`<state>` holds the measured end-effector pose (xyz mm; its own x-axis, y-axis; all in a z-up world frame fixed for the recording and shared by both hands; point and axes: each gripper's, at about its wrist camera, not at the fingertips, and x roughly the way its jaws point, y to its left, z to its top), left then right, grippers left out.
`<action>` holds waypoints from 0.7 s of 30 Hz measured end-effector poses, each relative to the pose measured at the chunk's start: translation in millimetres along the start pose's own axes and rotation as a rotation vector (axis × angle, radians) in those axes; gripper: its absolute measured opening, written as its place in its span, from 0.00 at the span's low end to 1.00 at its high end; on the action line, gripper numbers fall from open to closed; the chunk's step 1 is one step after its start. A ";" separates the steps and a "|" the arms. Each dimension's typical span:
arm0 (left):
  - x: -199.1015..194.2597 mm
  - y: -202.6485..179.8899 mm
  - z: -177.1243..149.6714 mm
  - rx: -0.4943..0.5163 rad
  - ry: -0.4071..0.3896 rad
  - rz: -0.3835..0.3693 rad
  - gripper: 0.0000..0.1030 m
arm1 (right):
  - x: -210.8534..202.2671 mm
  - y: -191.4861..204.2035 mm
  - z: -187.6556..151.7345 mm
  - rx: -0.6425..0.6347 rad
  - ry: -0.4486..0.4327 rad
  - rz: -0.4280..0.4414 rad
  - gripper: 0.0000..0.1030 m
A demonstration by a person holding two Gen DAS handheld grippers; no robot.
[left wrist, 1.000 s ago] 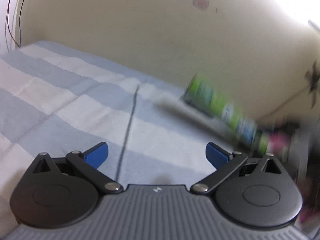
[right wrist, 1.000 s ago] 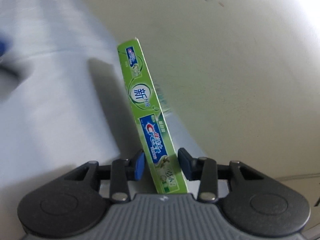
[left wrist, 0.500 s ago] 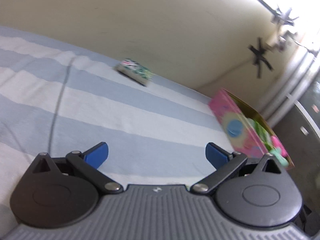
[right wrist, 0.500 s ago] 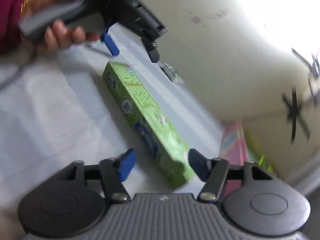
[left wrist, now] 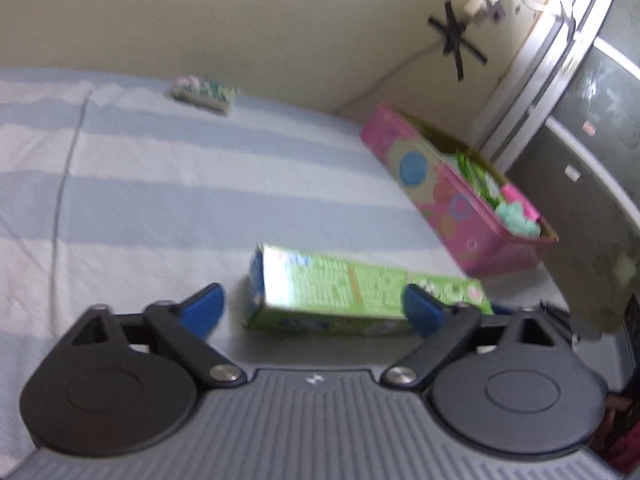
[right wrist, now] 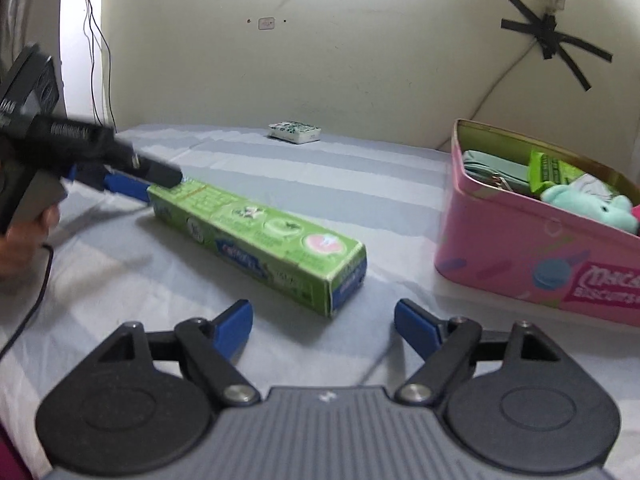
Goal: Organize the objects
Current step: 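Lift the Crest box toward the tin with the right gripper while the left gripper grips its other end, then lower the Crest box into the pink tin and open both grippers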
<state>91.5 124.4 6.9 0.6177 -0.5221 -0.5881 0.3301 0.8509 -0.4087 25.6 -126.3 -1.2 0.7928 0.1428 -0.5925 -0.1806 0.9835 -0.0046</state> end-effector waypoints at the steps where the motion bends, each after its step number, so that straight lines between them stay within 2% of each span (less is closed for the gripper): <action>1: 0.3 -5.2 -1.9 0.024 -0.018 0.018 0.88 | 2.9 -0.3 2.5 -0.002 0.000 0.009 0.79; 3: 4.8 -14.4 -4.4 0.071 -0.019 0.041 0.88 | 10.6 0.7 6.6 -0.018 -0.003 0.021 0.75; 4: 6.6 -16.1 -4.7 0.073 -0.015 0.030 0.88 | 16.3 -0.2 9.7 -0.023 0.002 0.036 0.70; 6: 9.3 -22.1 -4.1 0.078 -0.025 0.059 0.88 | 22.9 3.0 12.8 -0.016 -0.006 0.023 0.63; 8: 9.1 -28.3 1.6 0.077 -0.030 0.068 0.88 | 21.2 0.5 14.0 -0.008 -0.030 0.009 0.62; 10: 4.6 -42.0 11.8 0.117 -0.060 0.058 0.88 | 7.9 -1.6 13.3 -0.005 -0.080 -0.012 0.62; 14: 8.5 -86.2 46.8 0.223 -0.134 -0.003 0.88 | -30.8 -19.2 19.2 -0.020 -0.230 -0.143 0.62; 16: 21.4 -111.0 64.3 0.250 -0.155 -0.026 0.88 | -41.7 -35.4 22.9 -0.012 -0.276 -0.205 0.62; 21: 76.4 -171.7 90.1 0.326 -0.160 -0.065 0.89 | -46.6 -99.5 28.5 0.032 -0.288 -0.339 0.63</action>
<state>146.3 -56.4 95.1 0.6832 -0.5822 -0.4408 0.5668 0.8034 -0.1825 23.2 -227.6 49.8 0.9348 -0.1676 -0.3131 0.1319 0.9824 -0.1320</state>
